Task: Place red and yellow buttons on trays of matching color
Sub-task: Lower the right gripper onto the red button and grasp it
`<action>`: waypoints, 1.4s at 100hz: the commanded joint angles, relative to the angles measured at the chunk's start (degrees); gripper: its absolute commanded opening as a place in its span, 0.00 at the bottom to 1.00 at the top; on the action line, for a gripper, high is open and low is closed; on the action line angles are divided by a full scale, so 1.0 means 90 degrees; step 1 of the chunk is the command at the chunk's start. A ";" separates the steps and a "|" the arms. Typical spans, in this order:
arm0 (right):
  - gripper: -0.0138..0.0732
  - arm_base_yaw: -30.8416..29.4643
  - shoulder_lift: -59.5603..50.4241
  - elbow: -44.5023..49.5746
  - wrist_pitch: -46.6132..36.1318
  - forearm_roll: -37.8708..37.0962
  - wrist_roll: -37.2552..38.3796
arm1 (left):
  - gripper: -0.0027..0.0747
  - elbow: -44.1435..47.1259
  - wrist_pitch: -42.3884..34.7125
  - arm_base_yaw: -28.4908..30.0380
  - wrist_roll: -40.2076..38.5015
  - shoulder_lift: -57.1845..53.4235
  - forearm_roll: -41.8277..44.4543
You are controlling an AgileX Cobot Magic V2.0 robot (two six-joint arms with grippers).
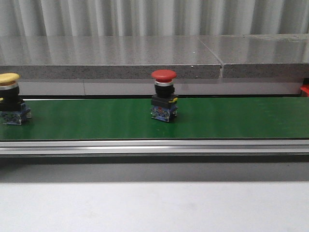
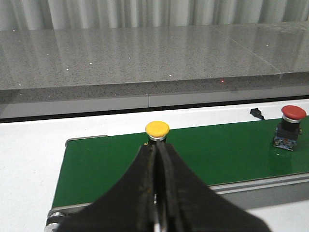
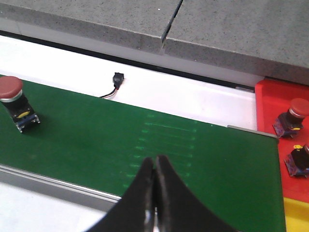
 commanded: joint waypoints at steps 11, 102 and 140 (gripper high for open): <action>0.43 0.0003 -0.0036 -0.0166 -0.0432 0.0059 -0.0045 | 0.01 -0.0143 -0.0457 -0.0055 0.0003 0.0080 -0.0059; 0.86 0.0907 0.1943 -0.0195 -0.0690 0.0420 -0.0045 | 0.01 -0.0143 -0.0457 -0.0055 0.0003 0.0080 -0.0059; 0.86 0.1316 0.3674 -0.1346 -0.0732 0.0420 -0.0045 | 0.01 -0.0143 -0.0457 -0.0055 0.0003 0.0080 -0.0059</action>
